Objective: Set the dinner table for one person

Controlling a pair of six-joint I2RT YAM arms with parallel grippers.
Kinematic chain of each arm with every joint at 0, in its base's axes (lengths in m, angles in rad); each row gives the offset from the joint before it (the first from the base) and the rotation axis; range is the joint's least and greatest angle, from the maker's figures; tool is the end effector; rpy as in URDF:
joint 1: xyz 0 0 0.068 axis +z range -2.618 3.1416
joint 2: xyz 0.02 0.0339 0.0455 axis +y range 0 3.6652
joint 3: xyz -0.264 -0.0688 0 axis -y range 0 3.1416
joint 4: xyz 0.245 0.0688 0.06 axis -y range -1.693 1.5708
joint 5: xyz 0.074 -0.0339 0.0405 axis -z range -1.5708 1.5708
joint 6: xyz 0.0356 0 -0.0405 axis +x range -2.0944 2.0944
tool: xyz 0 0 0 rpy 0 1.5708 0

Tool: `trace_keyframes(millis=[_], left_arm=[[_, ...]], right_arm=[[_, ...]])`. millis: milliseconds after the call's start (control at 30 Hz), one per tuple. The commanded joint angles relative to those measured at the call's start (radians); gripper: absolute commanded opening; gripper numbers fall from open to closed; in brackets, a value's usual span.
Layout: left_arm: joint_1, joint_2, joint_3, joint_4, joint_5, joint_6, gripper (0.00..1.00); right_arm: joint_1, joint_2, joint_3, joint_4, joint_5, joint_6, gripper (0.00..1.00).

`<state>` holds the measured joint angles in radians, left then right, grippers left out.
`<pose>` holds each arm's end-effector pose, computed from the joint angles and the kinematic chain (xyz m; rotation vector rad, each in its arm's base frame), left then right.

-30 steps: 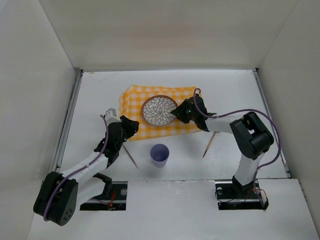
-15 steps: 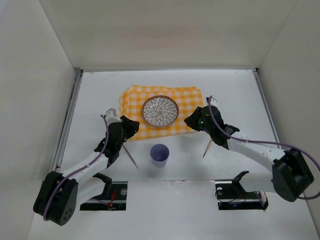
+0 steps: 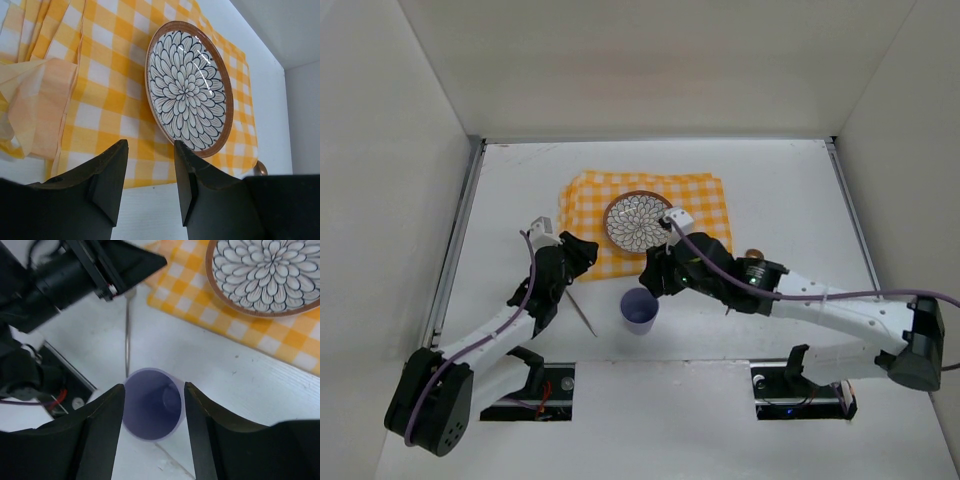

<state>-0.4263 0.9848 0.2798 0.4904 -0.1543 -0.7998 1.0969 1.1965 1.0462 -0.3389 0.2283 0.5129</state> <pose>0.1900 -0.0803 0.1971 -0.4544 1.7876 -0.7368 0.1307 0.2371 0.3308 -0.4727 2.0821 0.7527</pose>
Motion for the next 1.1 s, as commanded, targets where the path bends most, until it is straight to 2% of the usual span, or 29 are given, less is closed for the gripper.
trace_keyframes(millis=[0, 133, 267, 400, 533, 667, 833, 1067], left_arm=[[-0.004, 0.017, -0.005, 0.05, -0.013, -0.003, 0.39], [0.004, -0.014, -0.008, 0.039, 0.01, -0.012, 0.39], [-0.005, -0.049, -0.021, 0.037, -0.028, -0.001, 0.39], [-0.015, -0.051, -0.016, 0.039, -0.019, -0.004, 0.39], [-0.012, -0.081, -0.027, 0.034, -0.03, -0.001, 0.39], [-0.018, -0.129, -0.036, 0.03, -0.039, 0.002, 0.39], [-0.007, -0.117, -0.034, 0.028, -0.025, -0.012, 0.39], [-0.018, -0.103, -0.031, 0.03, -0.03, -0.015, 0.39]], right_arm=[[0.011, 0.089, 0.054, -0.118, 0.062, -0.073, 0.55], [0.042, 0.146, 0.078, -0.13, 0.034, -0.103, 0.54], [0.06, 0.215, 0.081, -0.135, 0.011, -0.1, 0.52], [0.06, 0.253, 0.095, -0.127, 0.013, -0.103, 0.38], [0.056, 0.256, 0.109, -0.111, 0.011, -0.096, 0.16], [0.013, 0.203, 0.127, -0.078, 0.026, -0.091, 0.1], [-0.175, 0.138, 0.15, 0.012, -0.013, -0.119, 0.11], [-0.594, 0.265, 0.245, 0.158, -0.09, -0.076, 0.11]])
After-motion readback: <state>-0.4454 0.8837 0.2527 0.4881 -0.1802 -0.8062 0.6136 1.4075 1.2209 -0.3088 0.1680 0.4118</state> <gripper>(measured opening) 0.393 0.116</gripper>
